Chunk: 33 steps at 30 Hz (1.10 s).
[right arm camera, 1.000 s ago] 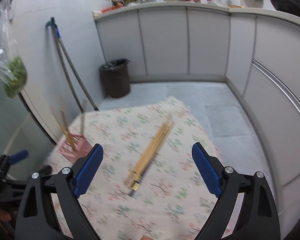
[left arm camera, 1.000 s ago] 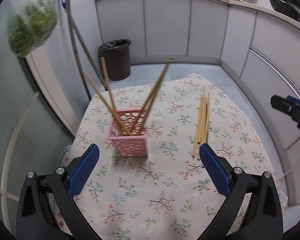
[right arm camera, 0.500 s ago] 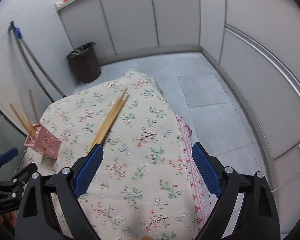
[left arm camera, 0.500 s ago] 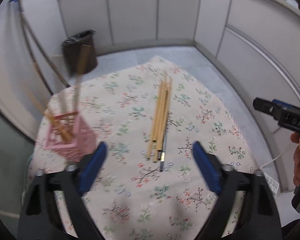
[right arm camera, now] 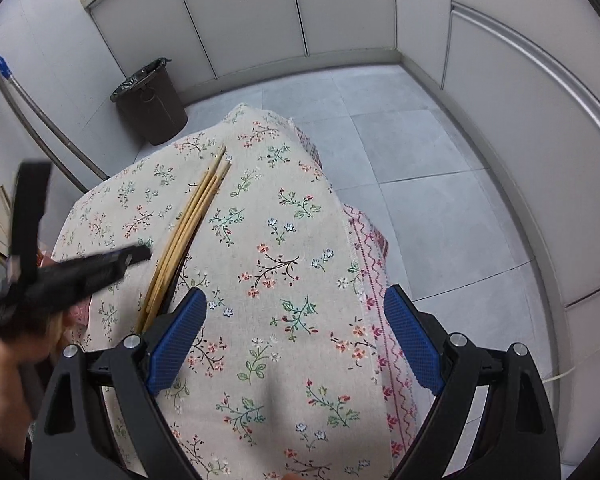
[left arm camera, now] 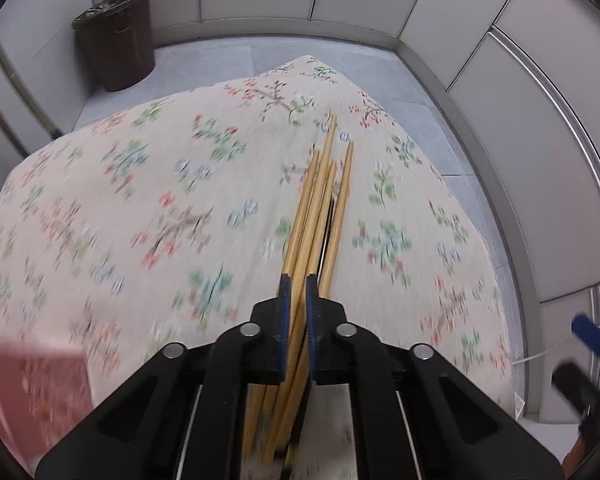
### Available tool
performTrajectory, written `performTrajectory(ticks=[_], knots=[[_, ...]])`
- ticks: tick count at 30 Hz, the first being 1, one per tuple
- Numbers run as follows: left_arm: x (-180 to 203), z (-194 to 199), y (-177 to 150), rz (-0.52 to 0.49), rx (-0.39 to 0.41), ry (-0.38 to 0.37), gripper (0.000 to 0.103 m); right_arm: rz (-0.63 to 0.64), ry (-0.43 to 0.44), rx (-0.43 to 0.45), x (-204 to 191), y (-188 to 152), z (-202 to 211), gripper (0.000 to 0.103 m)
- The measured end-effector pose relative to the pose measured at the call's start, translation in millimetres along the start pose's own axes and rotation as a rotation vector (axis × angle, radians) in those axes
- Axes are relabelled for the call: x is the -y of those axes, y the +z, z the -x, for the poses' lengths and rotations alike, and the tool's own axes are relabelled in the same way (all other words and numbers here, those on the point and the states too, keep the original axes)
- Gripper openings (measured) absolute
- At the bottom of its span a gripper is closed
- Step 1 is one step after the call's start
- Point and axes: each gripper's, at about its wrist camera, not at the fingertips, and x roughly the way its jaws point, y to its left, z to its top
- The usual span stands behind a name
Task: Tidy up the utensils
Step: 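Grasp one wooden chopstick from the pile with the left gripper and lift it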
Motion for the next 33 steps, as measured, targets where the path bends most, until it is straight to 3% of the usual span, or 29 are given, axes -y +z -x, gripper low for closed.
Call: performTrajectory(ticks=[8,18,23,33], knots=[[1.5,-35.2,32.2,-0.014,-0.026,0.026,0.004,-0.018,0.0,-0.044,3.9,4.6,-27.7,0.088],[9.3,-49.6,40.0,-0.091,-0.072,0.082,0.009,-0.027,-0.015,-0.059,3.6,7.0,-39.1,0.088],[10.3,-47.5,39.0,-0.116,-0.061,0.098,0.007,0.001,-0.021,-0.058,-4.3,4.9,-37.3,0.088],[20.8,51.5,-12.4,-0.186,0.108,0.048,0.006,-0.024,0.008,-0.024,-5.1,8.5,-21.2,0.088]])
